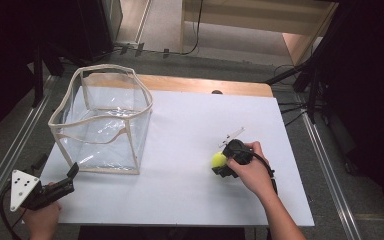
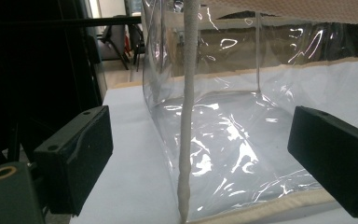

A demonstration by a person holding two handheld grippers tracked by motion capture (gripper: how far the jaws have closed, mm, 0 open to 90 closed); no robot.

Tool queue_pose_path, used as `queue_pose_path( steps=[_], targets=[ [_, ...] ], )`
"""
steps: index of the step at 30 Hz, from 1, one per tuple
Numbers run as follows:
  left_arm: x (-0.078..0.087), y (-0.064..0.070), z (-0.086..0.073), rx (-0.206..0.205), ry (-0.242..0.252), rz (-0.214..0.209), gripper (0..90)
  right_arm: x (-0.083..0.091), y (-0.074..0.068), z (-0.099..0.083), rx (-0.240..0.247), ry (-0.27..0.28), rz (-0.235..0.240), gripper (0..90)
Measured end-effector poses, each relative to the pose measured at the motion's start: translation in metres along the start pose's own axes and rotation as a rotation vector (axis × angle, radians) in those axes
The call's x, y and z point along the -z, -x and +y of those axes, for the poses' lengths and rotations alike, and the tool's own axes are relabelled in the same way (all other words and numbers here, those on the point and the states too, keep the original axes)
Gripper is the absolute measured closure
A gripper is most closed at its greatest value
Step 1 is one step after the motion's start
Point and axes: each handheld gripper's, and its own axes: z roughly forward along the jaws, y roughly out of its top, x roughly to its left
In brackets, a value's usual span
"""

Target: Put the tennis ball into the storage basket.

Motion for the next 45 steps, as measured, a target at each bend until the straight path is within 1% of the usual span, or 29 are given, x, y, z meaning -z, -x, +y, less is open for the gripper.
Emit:
queue_pose_path(
  steps=[5,6,7,9,10,13,18,20,21,23,26,31,32,33,35,36,39,42,43,45],
  targets=[
    [0.000,0.000,0.000,0.000,0.001,-0.001,6.9,-0.001,-0.004,0.011,0.012,0.010,0.008,24.3],
    [0.000,0.000,0.000,0.000,0.001,-0.001,6.9,-0.002,-0.006,0.016,0.026,0.011,0.012,24.3],
    [0.000,0.000,0.000,0.001,0.001,-0.001,6.9,-0.002,-0.006,0.016,0.026,0.011,0.012,24.3],
    [0.000,0.000,0.000,0.001,0.001,-0.002,6.9,-0.004,-0.009,0.023,0.029,0.014,0.018,24.3],
    [0.000,0.000,0.000,0.001,0.000,-0.002,6.9,-0.004,-0.009,0.023,0.029,0.014,0.018,24.3],
    [0.000,0.000,0.000,0.000,0.000,-0.002,6.9,-0.006,-0.012,0.031,0.050,0.011,0.021,24.3],
    [0.000,0.000,0.000,0.002,0.000,-0.003,6.9,-0.007,-0.015,0.039,0.057,0.016,0.026,24.3],
    [0.000,-0.001,0.000,0.003,0.000,-0.002,6.9,-0.009,-0.017,0.043,0.064,0.017,0.027,24.3],
    [0.000,-0.001,0.000,0.001,0.000,-0.002,6.9,-0.010,-0.019,0.046,0.075,0.018,0.033,24.3],
    [0.000,-0.001,0.000,0.002,-0.002,0.000,6.9,-0.011,-0.020,0.049,0.072,0.017,0.031,24.3],
    [0.000,-0.001,0.000,0.002,0.002,-0.002,6.9,-0.013,-0.024,0.057,0.090,0.018,0.039,24.3],
    [0.000,-0.002,0.000,0.004,0.004,-0.002,6.9,-0.016,-0.028,0.065,0.098,0.021,0.046,24.3],
    [0.000,-0.002,0.000,0.003,0.003,-0.003,6.9,-0.017,-0.029,0.069,0.110,0.025,0.051,24.3],
    [0.000,-0.002,0.000,0.003,0.003,-0.003,6.9,-0.017,-0.029,0.069,0.110,0.025,0.051,24.3],
    [0.000,-0.001,0.000,0.002,0.002,-0.004,6.9,-0.019,-0.033,0.075,0.113,0.027,0.055,24.3],
    [0.000,-0.001,0.000,0.002,0.003,-0.004,6.9,-0.019,-0.033,0.077,0.123,0.026,0.054,24.3],
    [0.000,-0.001,0.000,0.001,0.004,-0.004,6.9,-0.020,-0.036,0.082,0.121,0.028,0.056,24.4],
    [0.000,-0.002,0.000,0.003,0.005,-0.005,6.9,-0.022,-0.040,0.089,0.133,0.033,0.063,24.3],
    [0.000,-0.002,0.000,0.003,0.005,-0.005,6.9,-0.022,-0.040,0.089,0.133,0.033,0.063,24.3],
    [0.000,-0.002,0.000,0.004,0.005,-0.004,6.9,-0.023,-0.042,0.094,0.150,0.038,0.069,24.3]
  ],
)
